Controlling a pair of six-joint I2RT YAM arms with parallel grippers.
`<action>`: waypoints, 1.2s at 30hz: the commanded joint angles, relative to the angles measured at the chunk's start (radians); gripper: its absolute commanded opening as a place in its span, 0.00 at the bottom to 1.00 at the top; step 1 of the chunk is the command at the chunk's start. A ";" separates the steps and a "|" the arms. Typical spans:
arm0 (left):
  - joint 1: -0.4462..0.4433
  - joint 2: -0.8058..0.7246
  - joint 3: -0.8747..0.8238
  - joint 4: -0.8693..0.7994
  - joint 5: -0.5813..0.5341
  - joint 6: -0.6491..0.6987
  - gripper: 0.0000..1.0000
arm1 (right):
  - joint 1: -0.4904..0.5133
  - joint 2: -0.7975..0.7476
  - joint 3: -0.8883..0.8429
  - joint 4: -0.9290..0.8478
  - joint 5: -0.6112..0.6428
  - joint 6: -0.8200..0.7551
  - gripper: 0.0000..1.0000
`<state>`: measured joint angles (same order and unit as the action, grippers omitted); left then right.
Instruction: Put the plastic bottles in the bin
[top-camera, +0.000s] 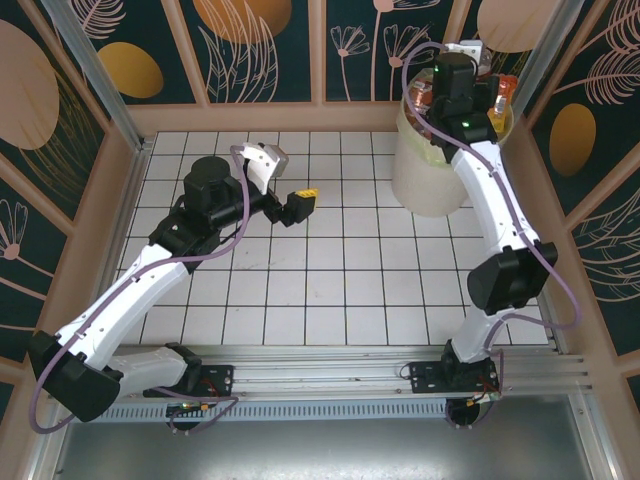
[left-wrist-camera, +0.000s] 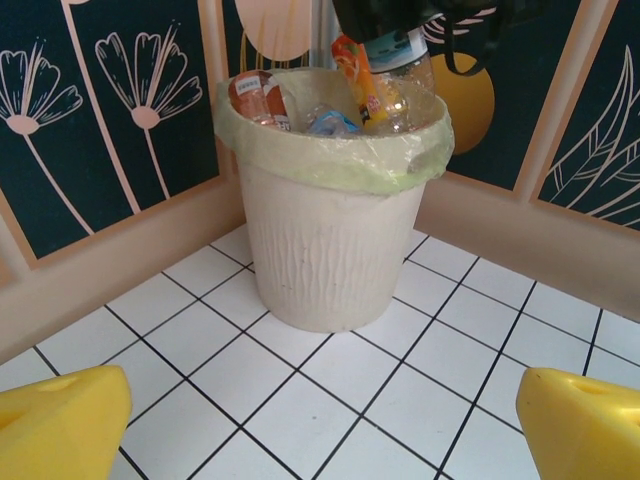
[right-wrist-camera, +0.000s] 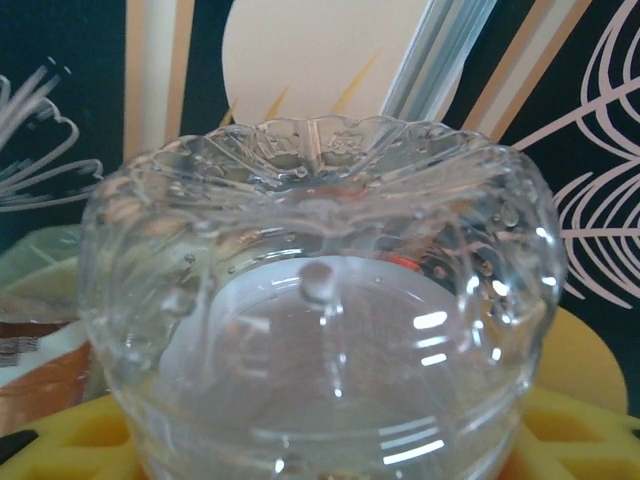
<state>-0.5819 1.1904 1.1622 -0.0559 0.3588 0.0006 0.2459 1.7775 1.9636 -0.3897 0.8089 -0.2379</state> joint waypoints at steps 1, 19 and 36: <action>0.002 -0.005 0.013 0.001 0.019 0.021 0.99 | 0.002 0.035 0.058 0.062 0.113 -0.078 0.65; 0.002 -0.003 0.011 -0.004 0.025 0.023 0.99 | -0.004 0.039 0.068 0.008 -0.142 -0.028 0.67; 0.002 -0.006 0.010 -0.009 0.026 0.021 0.99 | -0.098 -0.051 0.196 -0.164 -0.504 0.229 0.89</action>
<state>-0.5819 1.1904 1.1622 -0.0574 0.3656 0.0078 0.1867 1.8187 2.1174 -0.5198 0.4500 -0.1009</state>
